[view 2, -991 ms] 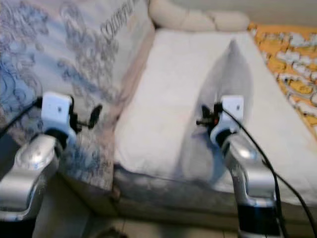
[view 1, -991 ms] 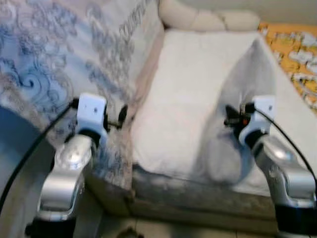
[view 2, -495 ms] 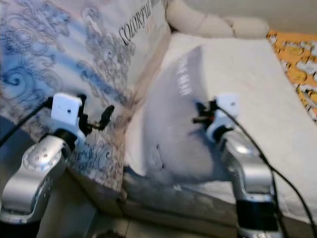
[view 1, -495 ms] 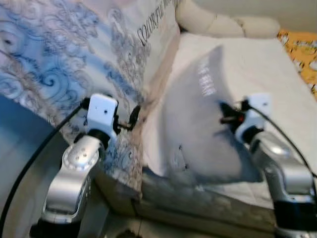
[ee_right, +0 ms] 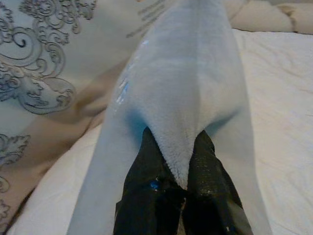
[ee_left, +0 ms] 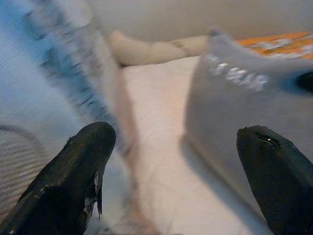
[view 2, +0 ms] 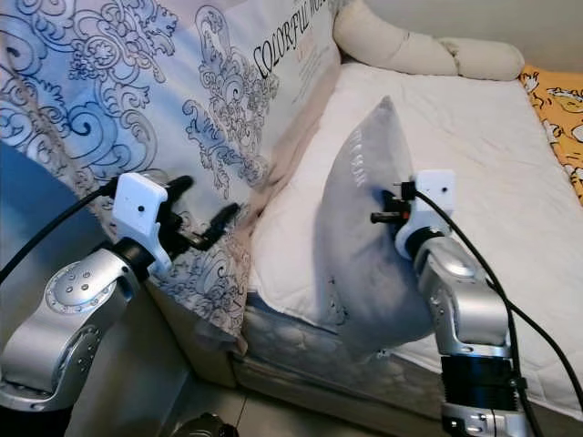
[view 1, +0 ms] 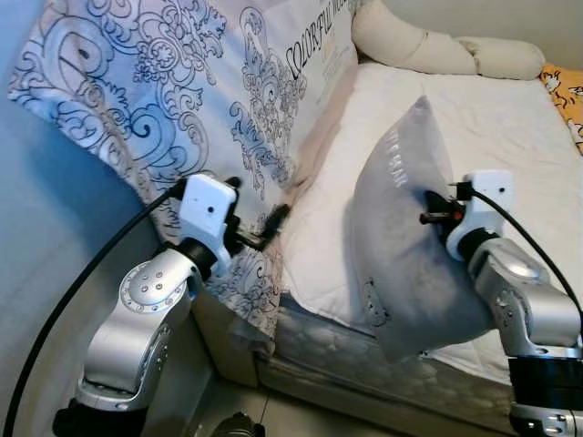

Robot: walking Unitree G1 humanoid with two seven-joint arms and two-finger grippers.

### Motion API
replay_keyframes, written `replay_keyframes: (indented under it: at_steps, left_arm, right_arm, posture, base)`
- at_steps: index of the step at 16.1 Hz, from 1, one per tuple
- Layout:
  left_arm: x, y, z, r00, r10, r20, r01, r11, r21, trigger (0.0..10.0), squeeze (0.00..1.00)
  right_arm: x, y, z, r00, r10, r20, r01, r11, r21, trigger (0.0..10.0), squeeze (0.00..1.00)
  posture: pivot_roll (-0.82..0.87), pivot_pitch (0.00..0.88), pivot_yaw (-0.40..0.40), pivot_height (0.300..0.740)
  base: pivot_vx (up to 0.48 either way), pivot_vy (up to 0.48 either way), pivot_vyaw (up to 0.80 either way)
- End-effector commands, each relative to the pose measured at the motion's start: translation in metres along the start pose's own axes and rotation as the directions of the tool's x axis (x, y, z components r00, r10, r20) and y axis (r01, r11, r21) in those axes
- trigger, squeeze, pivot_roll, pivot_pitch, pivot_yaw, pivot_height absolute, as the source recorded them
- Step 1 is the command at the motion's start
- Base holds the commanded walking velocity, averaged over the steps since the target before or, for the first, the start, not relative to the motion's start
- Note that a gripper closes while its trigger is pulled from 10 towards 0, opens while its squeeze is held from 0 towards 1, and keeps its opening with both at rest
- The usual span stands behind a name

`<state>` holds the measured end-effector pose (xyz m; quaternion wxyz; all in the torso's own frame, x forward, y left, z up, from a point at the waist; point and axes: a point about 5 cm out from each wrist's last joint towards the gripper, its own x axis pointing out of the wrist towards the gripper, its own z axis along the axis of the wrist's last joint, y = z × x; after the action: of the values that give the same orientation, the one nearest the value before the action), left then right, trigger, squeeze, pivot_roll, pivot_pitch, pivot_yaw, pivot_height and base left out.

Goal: Clean up the room

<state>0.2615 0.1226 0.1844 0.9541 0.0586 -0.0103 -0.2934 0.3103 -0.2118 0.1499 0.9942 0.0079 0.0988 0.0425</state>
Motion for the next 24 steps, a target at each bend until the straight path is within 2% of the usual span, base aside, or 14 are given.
replay_keyframes:
  at_steps: [1,3,4,7,11,14,15,16,17,18,19,20,22,24]
  left_arm:
    - [-0.001,-0.014,0.009,0.991,-0.132,0.032,0.133,0.991,-0.016,10.0,0.0]
    - [-0.004,-0.03,0.022,0.959,-0.269,0.091,0.275,0.96,-0.06,10.0,0.0]
    - [-0.004,-0.032,0.023,0.955,-0.281,0.096,0.288,0.956,-0.063,10.0,0.0]
    - [0.008,-0.01,0.018,0.994,-0.102,0.029,0.102,0.995,0.003,10.0,0.0]
    - [0.004,0.002,0.018,0.999,-0.052,-0.003,0.052,0.998,0.03,10.0,0.0]
    - [-0.002,0.004,0.019,0.999,-0.036,-0.013,0.037,0.998,0.043,10.0,0.0]
    - [-0.007,0.005,0.019,0.999,-0.028,-0.023,0.029,0.999,0.046,10.0,0.0]
    - [-0.008,0.004,0.019,0.999,-0.027,-0.024,0.028,0.999,0.047,10.0,0.0]
    - [-0.013,0.006,0.019,0.999,-0.013,-0.034,0.015,0.999,0.049,10.0,0.0]
    - [-0.014,0.006,0.019,0.999,-0.011,-0.036,0.013,0.999,0.05,10.0,0.0]
    - [-0.017,0.006,0.02,0.999,-0.003,-0.04,0.006,0.999,0.051,10.0,0.0]
    - [-0.019,0.006,0.021,0.999,0.001,-0.045,0.001,0.999,0.051,10.0,0.0]
    - [-0.024,0.005,0.02,0.998,0.007,-0.062,-0.004,0.999,0.053,10.0,0.0]
    - [-0.032,0.0,0.022,0.997,0.024,-0.079,-0.02,0.998,0.051,10.0,0.0]
  right_arm:
    - [0.001,-0.01,0.027,0.993,-0.045,0.11,0.048,0.999,-0.024,10.0,0.0]
    - [0.003,-0.021,0.03,0.989,-0.101,0.111,0.105,0.994,-0.028,10.0,0.0]
    - [0.003,-0.022,0.03,0.988,-0.109,0.111,0.113,0.993,-0.029,10.0,0.0]
    - [0.025,-0.02,0.031,0.99,-0.101,0.1,0.104,0.994,-0.022,10.0,0.0]
    - [0.068,0.006,0.034,0.997,-0.044,0.061,0.045,0.999,-0.009,10.0,0.0]
    - [0.093,0.041,0.081,0.99,0.012,0.143,-0.03,0.992,0.121,10.0,0.0]
    - [0.098,0.057,0.105,0.981,0.032,0.194,-0.084,0.96,0.267,10.0,0.0]
    - [0.099,0.061,0.111,0.978,0.035,0.206,-0.099,0.946,0.308,10.0,0.0]
    - [0.1,0.071,0.131,0.967,0.039,0.252,-0.156,0.873,0.462,10.0,0.0]
    - [0.1,0.073,0.134,0.964,0.041,0.262,-0.17,0.852,0.495,10.0,0.0]
    - [0.1,0.075,0.138,0.959,0.042,0.279,-0.201,0.796,0.571,10.0,0.0]
    - [0.1,0.074,0.137,0.96,0.032,0.279,-0.206,0.756,0.621,10.0,0.0]
    - [0.103,0.064,0.103,0.982,-0.017,0.186,-0.117,0.717,0.687,10.0,0.0]
    - [0.1,0.051,0.044,0.998,-0.05,0.031,0.012,0.694,0.72,10.0,0.0]
  posture:
    - [0.11,0.0,-0.003,0.74]
    - [0.1,0.0,-0.001,0.74]
    - [0.1,0.0,-0.002,0.74]
    - [0.09,0.0,0.013,0.74]
    - [0.11,0.0,0.019,0.74]
    - [0.15,0.0,0.001,0.74]
    - [0.17,0.0,-0.009,0.74]
    - [0.18,0.0,-0.011,0.74]
    - [0.2,0.0,-0.019,0.74]
    - [0.2,0.0,-0.019,0.74]
    - [0.22,0.0,-0.023,0.74]
    - [0.23,0.0,-0.026,0.74]
    - [0.26,0.0,-0.032,0.74]
    - [0.33,0.0,-0.036,0.74]
  base:
    - [0.0,0.0,0.0]
    - [0.0,0.0,0.0]
    - [0.0,0.0,0.0]
    - [0.0,0.0,0.0]
    - [0.0,0.0,0.0]
    - [0.0,0.0,0.0]
    - [0.0,0.0,0.0]
    - [0.0,0.0,0.0]
    - [0.0,0.0,0.0]
    - [0.0,0.0,0.0]
    - [0.0,0.0,0.0]
    - [0.0,0.0,0.0]
    - [0.0,0.0,0.0]
    - [0.0,0.0,0.0]
